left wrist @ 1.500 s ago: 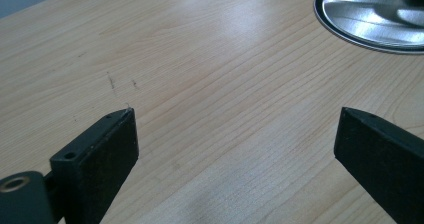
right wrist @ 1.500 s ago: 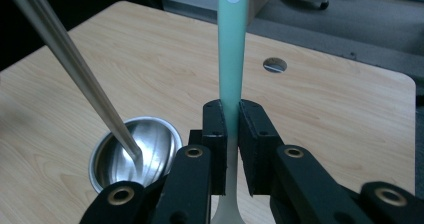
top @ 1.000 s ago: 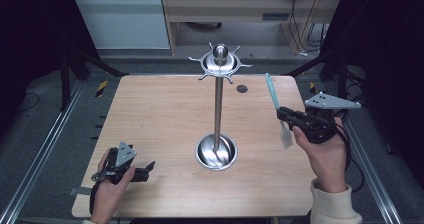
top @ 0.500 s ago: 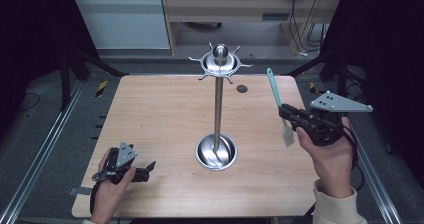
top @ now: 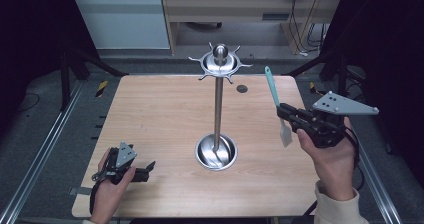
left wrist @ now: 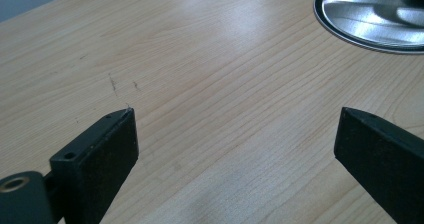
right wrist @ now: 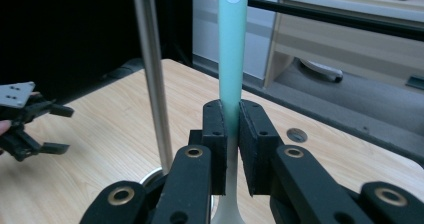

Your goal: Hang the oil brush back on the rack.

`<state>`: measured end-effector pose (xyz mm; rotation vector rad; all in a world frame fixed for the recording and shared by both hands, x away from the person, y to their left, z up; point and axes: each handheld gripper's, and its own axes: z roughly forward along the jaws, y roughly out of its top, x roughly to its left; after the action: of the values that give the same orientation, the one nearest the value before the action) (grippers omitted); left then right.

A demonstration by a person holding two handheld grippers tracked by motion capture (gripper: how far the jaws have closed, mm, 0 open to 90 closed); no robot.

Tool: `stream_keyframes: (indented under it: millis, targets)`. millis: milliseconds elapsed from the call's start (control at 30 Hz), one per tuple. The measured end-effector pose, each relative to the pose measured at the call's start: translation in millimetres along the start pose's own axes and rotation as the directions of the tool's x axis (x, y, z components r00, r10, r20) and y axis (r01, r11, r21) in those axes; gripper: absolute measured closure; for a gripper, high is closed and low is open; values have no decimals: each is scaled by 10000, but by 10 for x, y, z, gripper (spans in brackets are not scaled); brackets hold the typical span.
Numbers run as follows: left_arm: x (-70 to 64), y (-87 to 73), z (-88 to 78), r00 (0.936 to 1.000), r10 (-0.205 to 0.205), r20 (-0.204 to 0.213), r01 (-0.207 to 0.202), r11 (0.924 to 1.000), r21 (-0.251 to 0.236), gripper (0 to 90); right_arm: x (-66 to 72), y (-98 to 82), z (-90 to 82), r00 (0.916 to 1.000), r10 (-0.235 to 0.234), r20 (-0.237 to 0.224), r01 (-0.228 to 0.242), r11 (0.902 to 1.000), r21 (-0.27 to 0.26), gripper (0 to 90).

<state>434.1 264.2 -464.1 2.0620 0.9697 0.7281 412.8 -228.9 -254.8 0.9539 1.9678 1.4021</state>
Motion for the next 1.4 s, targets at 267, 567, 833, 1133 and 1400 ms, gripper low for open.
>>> stream_keyframes:
  millis: [267, 567, 833, 1133, 1400]
  targets:
    - [-9, 5, 5, 10000, 56, 25, -57, 10000, 22, 36, 85, 42, -31, 9995, -268, -192, 264, 9995, -195, 824]
    - [-5, 2, 2, 10000, 45, -8, -45, 10000, 32, 35, 169, 67, -23, 9986, -332, -403, 315, 9985, -437, 825]
    - [-2, -4, -5, 10000, 16, -48, -16, 10000, 38, 36, 506, 99, -69, 9983, -520, -258, 494, 9945, -929, 824]
    - [-3, -5, -7, 10000, 32, -56, -32, 10000, 37, 36, 792, 71, -32, 9966, -820, 8, 817, 9918, -986, 824]
    - [-3, -4, -3, 10000, 36, -40, -35, 10000, 42, 35, 796, 29, 26, 9971, -755, -15, 751, 9934, -868, 824]
